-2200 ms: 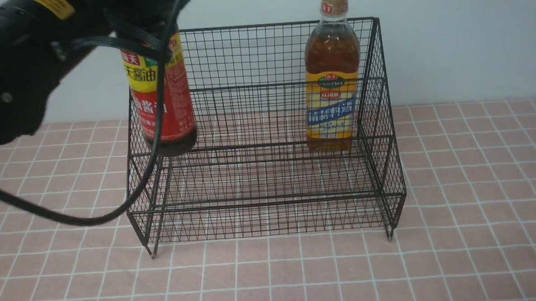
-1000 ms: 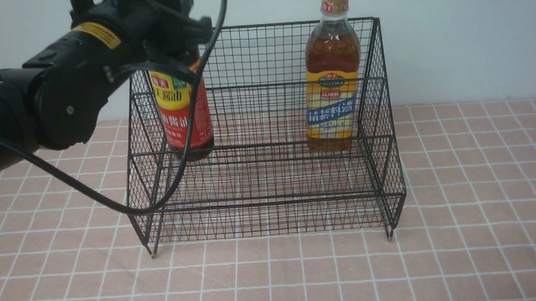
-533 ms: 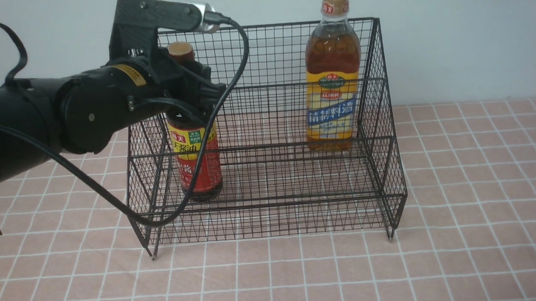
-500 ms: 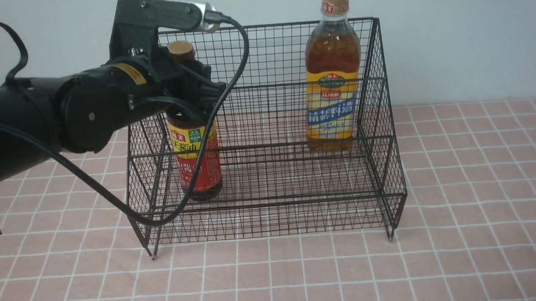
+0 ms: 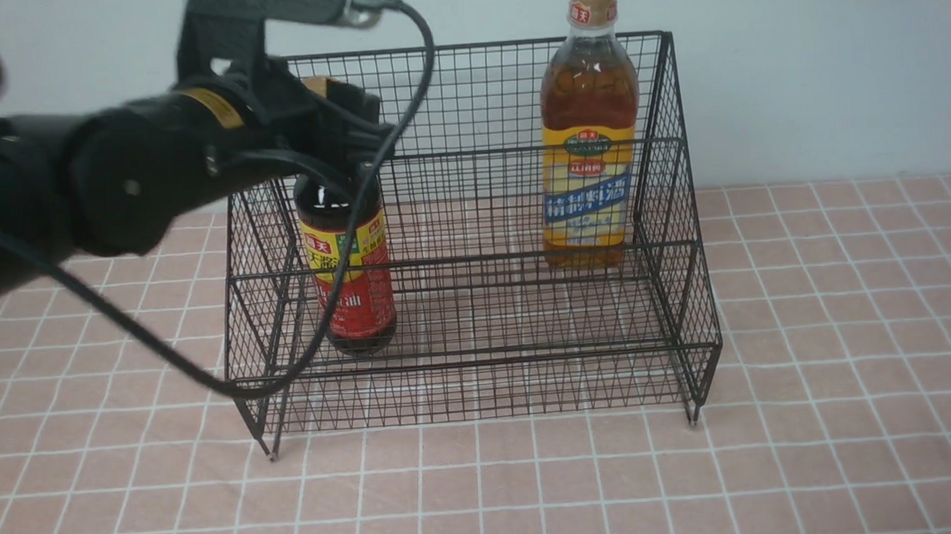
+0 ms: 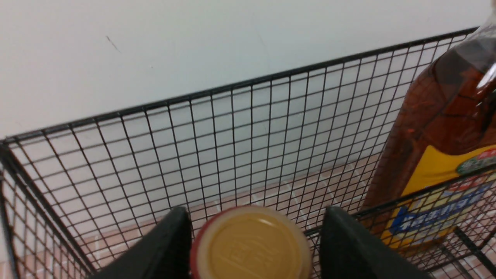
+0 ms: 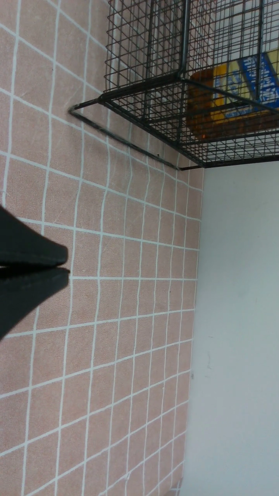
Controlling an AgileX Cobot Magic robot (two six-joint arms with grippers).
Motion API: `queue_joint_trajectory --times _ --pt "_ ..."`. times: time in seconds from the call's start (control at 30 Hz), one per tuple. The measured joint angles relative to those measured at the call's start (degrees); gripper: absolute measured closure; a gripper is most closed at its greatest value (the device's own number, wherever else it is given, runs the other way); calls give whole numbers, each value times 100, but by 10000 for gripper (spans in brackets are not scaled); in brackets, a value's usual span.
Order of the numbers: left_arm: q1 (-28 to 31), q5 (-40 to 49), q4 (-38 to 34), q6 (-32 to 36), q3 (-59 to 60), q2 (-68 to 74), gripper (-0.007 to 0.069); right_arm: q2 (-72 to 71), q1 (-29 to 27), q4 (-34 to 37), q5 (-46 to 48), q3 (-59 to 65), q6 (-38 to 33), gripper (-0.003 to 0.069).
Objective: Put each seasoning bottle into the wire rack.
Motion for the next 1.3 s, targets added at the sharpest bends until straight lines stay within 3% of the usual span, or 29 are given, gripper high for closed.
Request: queue_joint_trajectory --times 0.1,0.2,0.27,0.4,0.5,0.9,1.3 --pt "0 555 0 0 0 -488 209 0 0 0 0 0 0 673" --pt "0 1276 5 0 0 -1150 273 0 0 0 0 0 0 673" --pt "0 1635 5 -6 0 -1526 337 0 0 0 0 0 0 673" --pt "0 2422 0 -160 121 -2638 561 0 0 0 0 0 0 673" --pt "0 2724 -6 -320 431 -3403 615 0 0 0 0 0 0 673" --pt "0 4051 -6 -709 1972 -5846 631 0 0 0 0 0 0 673" --pt "0 4899 299 -714 2024 -6363 631 0 0 0 0 0 0 673"
